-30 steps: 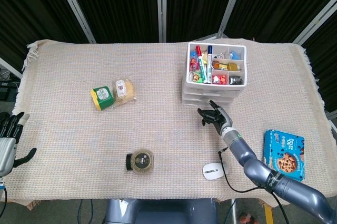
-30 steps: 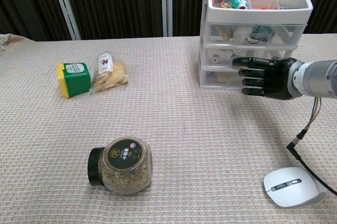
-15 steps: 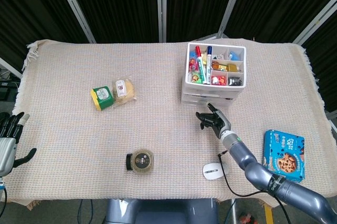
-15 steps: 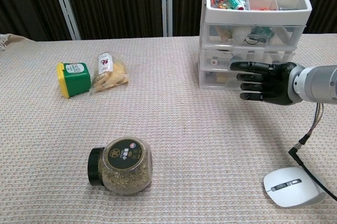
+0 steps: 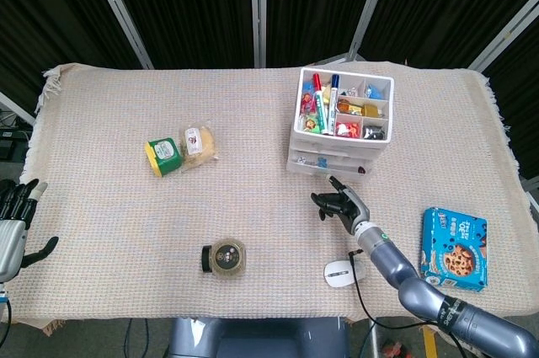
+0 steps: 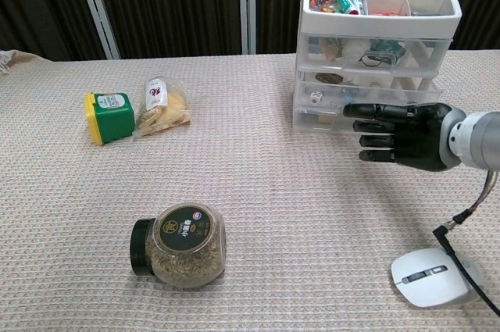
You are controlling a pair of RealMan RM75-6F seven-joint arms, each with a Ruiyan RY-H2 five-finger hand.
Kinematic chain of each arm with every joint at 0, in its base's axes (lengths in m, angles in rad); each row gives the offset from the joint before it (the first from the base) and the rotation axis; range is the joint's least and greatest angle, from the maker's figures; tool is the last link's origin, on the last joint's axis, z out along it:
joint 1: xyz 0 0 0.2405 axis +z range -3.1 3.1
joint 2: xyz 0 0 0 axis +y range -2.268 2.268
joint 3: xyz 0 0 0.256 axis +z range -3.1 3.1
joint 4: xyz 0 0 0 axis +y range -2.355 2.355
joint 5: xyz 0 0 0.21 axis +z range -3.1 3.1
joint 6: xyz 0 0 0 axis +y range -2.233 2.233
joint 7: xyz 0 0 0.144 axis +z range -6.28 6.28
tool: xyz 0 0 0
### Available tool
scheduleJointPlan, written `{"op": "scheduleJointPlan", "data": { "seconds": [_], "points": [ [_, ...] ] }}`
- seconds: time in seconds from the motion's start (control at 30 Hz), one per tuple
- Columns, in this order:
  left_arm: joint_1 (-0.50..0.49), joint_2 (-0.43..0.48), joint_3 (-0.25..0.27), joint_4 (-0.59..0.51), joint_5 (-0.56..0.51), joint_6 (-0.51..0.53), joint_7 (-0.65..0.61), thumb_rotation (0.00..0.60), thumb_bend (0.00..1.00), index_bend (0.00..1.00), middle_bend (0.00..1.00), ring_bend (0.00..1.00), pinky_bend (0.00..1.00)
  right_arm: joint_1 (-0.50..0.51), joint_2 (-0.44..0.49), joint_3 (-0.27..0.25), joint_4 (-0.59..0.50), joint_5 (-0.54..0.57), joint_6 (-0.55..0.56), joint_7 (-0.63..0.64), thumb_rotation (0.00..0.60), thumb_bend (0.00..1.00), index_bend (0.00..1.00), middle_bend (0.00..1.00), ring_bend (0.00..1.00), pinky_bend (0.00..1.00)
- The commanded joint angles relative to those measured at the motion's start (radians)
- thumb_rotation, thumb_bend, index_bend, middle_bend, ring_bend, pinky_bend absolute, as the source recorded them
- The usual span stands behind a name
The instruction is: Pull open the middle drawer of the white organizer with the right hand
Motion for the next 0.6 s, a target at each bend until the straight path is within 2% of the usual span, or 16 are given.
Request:
{"op": "scheduleJointPlan", "data": {
  "seconds": [0.03,0.17,0.3,0.47,0.6],
  "points": [
    [0.000,0.000,0.001,0.001,0.002,0.001,-0.001,0.600,0.29,0.00,0.00,0.00,0.00,-0.023,0.020,-0.030,-0.050,-0.018,0.042,-0.028,0.600,0.32,0.09,0.84,0.87,0.72],
    [0.001,-0.001,0.002,0.006,0.008,0.005,-0.002,0.600,0.29,0.00,0.00,0.00,0.00,-0.028,0.039,-0.062,-0.090,-0.005,0.088,-0.068,0.600,0.31,0.01,0.81,0.85,0.68],
    [0.002,-0.002,0.003,0.009,0.010,0.007,-0.003,0.600,0.29,0.00,0.00,0.00,0.00,-0.040,0.054,-0.084,-0.138,-0.001,0.143,-0.098,0.600,0.31,0.00,0.78,0.83,0.66],
    [0.001,-0.003,0.002,0.007,0.008,0.006,0.001,0.600,0.29,0.00,0.00,0.00,0.00,-0.082,0.060,-0.120,-0.219,-0.111,0.309,-0.191,0.600,0.30,0.01,0.78,0.83,0.66],
    [0.001,-0.003,0.001,0.006,0.007,0.006,0.004,0.600,0.29,0.00,0.00,0.00,0.00,-0.102,0.058,-0.144,-0.254,-0.193,0.425,-0.273,0.600,0.30,0.06,0.78,0.83,0.66]
  ]
}}
